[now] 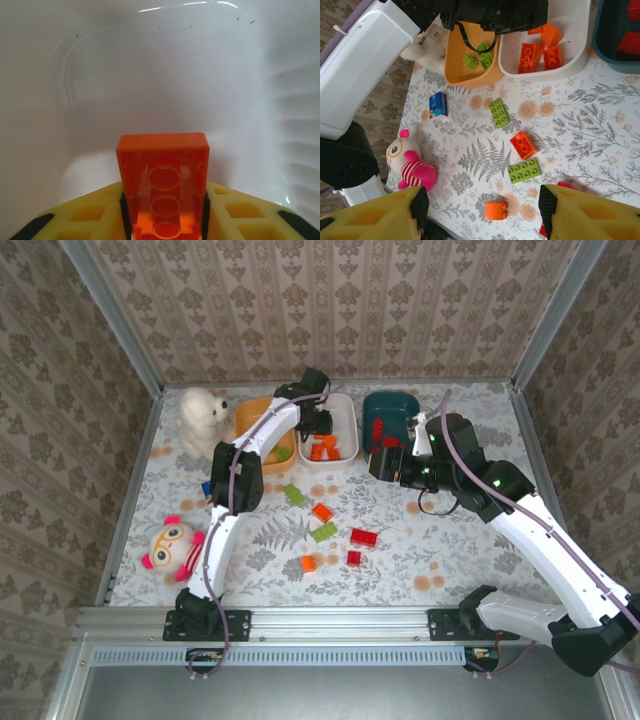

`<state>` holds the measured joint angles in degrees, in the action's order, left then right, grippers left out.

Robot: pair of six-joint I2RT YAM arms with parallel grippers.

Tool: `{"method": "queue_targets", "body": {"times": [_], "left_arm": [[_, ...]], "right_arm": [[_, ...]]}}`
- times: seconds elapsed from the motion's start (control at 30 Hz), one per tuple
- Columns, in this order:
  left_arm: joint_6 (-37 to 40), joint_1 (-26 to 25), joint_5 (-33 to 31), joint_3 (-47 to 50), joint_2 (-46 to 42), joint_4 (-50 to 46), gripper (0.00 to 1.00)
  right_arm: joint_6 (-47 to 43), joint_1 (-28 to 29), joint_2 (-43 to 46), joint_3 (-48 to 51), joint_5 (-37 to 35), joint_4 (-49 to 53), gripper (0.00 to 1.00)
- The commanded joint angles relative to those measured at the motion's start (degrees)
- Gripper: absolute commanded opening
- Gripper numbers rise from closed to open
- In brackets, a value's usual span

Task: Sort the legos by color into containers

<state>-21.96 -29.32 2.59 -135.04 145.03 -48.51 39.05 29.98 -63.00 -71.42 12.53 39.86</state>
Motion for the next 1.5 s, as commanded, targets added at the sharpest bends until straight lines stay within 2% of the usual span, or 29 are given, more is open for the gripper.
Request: {"method": "queue_targets", "body": {"times": [0.0, 0.17, 0.47, 0.57, 0.73, 1.03, 1.13, 1.3, 1.47], "left_arm": [[-1.35, -0.22, -0.65, -1.5, 0.09, -2.13, 0.48], [-2.2, -0.26, -0.66, -2.08, -2.5, -2.02, 0.61], [-7.73, -0.38, -0.79, -0.29, -13.59, -0.97, 0.67], [-12.11, -0.13, -1.45, 7.73, -21.52, 0.94, 0.67], [-19.01, 0.8, -0.27, 28.71, -38.45, 8.25, 0.67], [-23.5, 1.02, 0.98, 58.3, -65.46, 10.77, 0.68], [-24.28, 0.94, 1.21, 65.81, -73.4, 9.2, 0.68], [-22.33, 0.26, 2.51, 75.23, -85.0, 7.82, 0.7], [-20.94, -0.99, 4.43, 82.49, -95.38, 5.32, 0.72]], "right_arm": [[-0.03, -0.27, -0.27, 0.58, 1.7, -1.35, 0.64], [-0.87, -0.36, -0.63, 0.56, 1.21, -0.02, 0.64], [-3.77, -0.07, -2.09, 0.5, -0.56, 2.92, 0.63], [-6.17, 1.77, -3.72, -0.84, -2.3, 4.61, 0.63], [-8.37, 5.26, -6.39, -1.33, -4.79, 4.79, 0.62], [-4.13, 12.71, -13.66, -0.72, -11.76, 10.01, 0.6], [-0.49, 15.82, -16.24, -0.05, -13.68, 14.58, 0.6], [5.55, 19.95, -24.06, 3.45, -11.1, 17.24, 0.63], [12.06, 21.37, -28.45, 6.52, -10.04, 12.0, 0.66]]}}
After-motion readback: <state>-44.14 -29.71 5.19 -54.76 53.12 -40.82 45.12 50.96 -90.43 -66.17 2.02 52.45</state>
